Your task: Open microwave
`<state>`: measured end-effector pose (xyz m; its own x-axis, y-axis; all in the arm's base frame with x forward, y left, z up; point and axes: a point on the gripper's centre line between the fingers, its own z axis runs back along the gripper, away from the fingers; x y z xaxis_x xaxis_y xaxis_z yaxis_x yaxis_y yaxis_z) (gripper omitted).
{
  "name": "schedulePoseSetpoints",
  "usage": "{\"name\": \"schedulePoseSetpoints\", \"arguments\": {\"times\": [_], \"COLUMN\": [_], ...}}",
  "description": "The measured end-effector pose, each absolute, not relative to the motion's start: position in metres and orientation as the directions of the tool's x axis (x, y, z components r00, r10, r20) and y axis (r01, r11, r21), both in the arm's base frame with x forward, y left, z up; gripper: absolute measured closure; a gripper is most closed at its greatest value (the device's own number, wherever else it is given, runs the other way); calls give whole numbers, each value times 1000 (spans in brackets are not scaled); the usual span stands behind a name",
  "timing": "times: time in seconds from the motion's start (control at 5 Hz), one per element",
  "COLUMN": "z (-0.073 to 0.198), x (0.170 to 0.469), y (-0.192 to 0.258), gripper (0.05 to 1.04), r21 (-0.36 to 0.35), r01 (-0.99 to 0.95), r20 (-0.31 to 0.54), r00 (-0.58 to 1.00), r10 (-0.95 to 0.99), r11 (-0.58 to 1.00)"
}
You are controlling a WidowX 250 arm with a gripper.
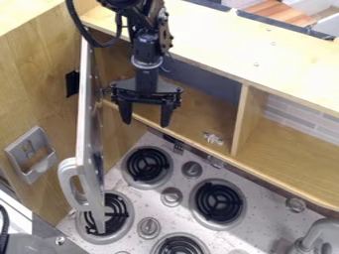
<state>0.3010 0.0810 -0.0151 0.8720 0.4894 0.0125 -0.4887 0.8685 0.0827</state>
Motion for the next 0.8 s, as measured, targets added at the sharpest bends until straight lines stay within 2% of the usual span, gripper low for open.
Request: {"name": "schedulePoseSetpoints", "arguments": {"times": [0.6, 0.8], "z": [62, 76], "x": [338, 348], "y": [59, 53], "gripper": [84, 84], "r21": [54, 104], "r01": [-396, -342], "r20": [189, 207], "r00": [905, 926], "r10": [380, 316], "r11": [917, 934]}}
